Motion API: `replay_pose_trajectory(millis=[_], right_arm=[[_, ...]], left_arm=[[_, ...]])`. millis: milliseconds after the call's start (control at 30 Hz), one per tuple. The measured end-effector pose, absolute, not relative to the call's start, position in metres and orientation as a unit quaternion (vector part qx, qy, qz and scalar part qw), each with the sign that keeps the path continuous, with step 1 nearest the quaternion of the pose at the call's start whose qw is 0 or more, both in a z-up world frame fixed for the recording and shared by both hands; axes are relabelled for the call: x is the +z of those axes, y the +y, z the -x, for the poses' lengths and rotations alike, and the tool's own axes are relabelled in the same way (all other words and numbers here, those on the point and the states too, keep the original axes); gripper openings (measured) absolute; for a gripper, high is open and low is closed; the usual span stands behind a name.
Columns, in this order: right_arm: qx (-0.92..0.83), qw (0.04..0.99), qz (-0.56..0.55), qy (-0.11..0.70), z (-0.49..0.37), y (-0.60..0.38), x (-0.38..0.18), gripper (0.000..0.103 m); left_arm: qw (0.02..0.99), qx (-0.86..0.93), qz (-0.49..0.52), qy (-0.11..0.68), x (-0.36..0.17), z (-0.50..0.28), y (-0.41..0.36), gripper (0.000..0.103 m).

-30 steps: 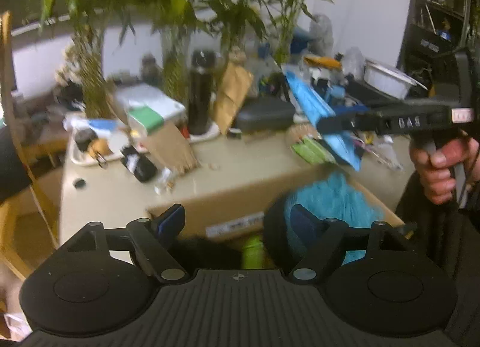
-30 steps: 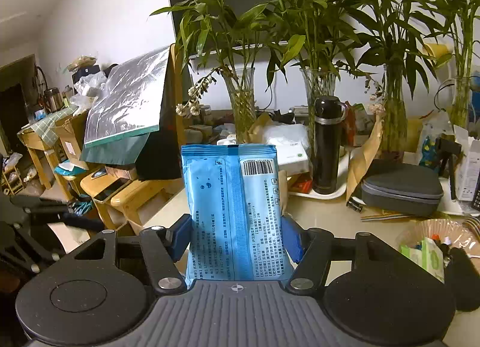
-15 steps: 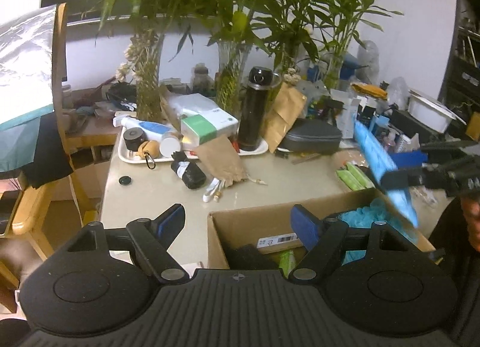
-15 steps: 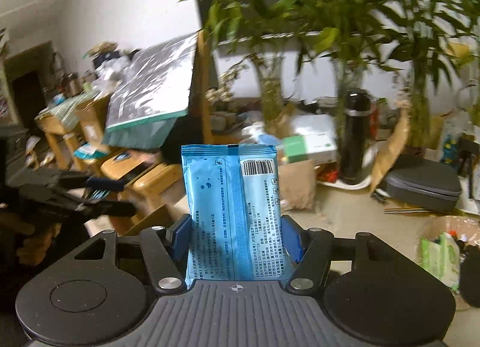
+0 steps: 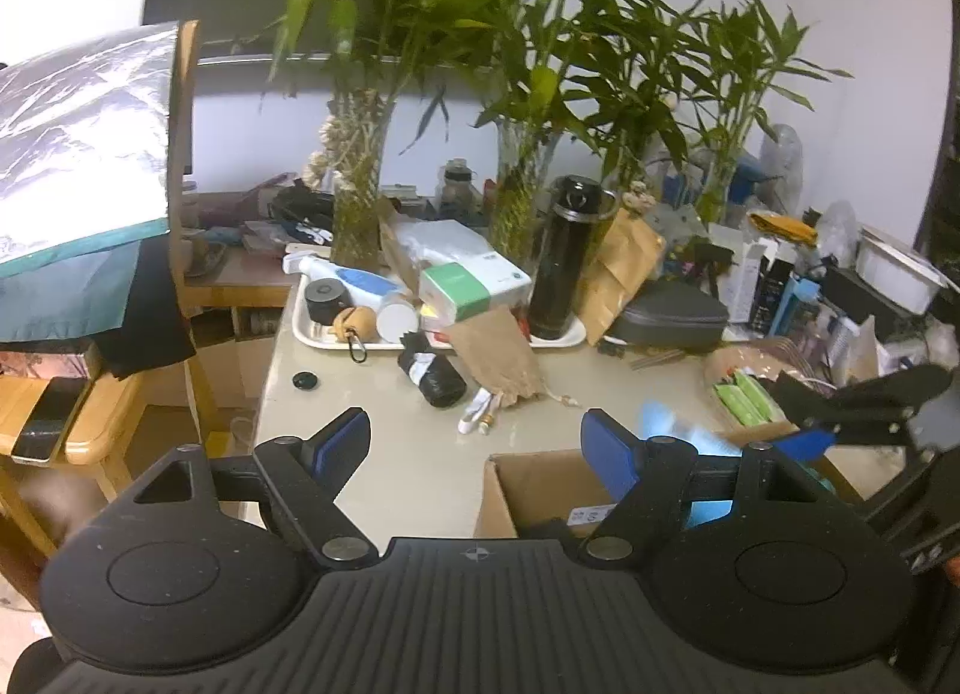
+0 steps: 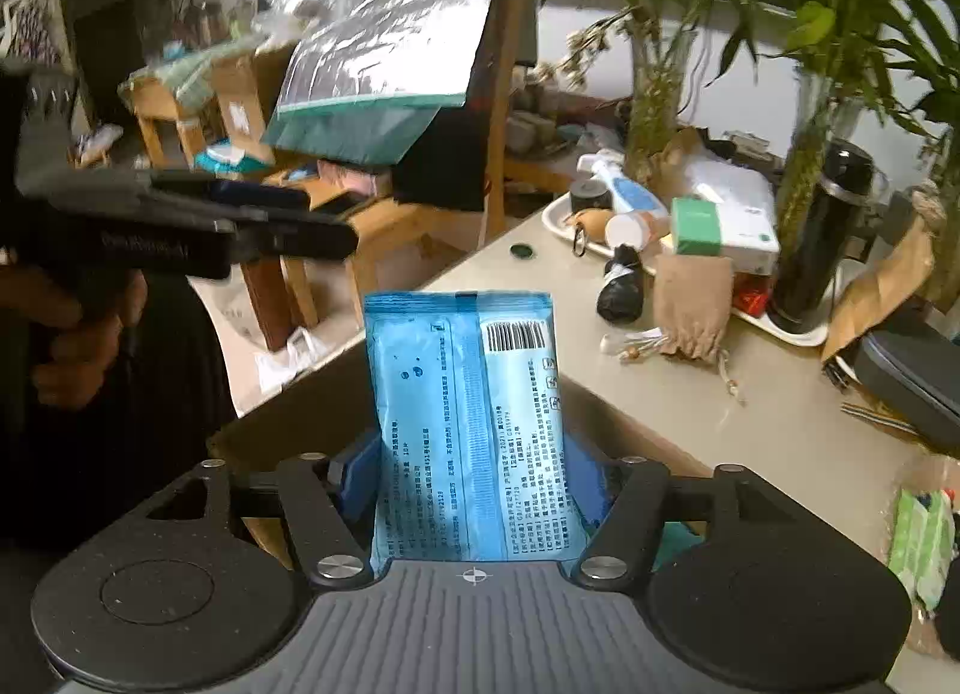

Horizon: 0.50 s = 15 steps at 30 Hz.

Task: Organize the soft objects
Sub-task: 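Lower the blue packet into the box and open the right gripper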

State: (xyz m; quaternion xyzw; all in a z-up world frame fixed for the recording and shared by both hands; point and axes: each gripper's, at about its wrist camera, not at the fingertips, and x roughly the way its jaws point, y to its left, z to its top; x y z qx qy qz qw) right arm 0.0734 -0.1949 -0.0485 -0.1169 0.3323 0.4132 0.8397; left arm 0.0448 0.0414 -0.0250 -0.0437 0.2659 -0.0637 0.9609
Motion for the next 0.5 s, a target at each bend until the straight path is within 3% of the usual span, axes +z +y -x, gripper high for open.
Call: replay_pose_trajectory(millis=[67,167,500], right_arm=[[0.417,0.836,0.119,0.337,-0.073,-0.189,-0.053,0.073],[0.418,0.836,0.113,0.336,-0.074,-0.186,-0.056,0.09],[0.364,0.879,0.065,0.301,-0.091,-0.209,-0.03,0.102]], left_arm=[[0.961,-0.061,0.049,0.266,-0.025,-0.043,0.044,0.077],[0.961,-0.06,0.051,0.264,-0.025,-0.042,0.047,0.077],[0.957,-0.065,0.05,0.278,-0.021,-0.066,0.051,0.077]])
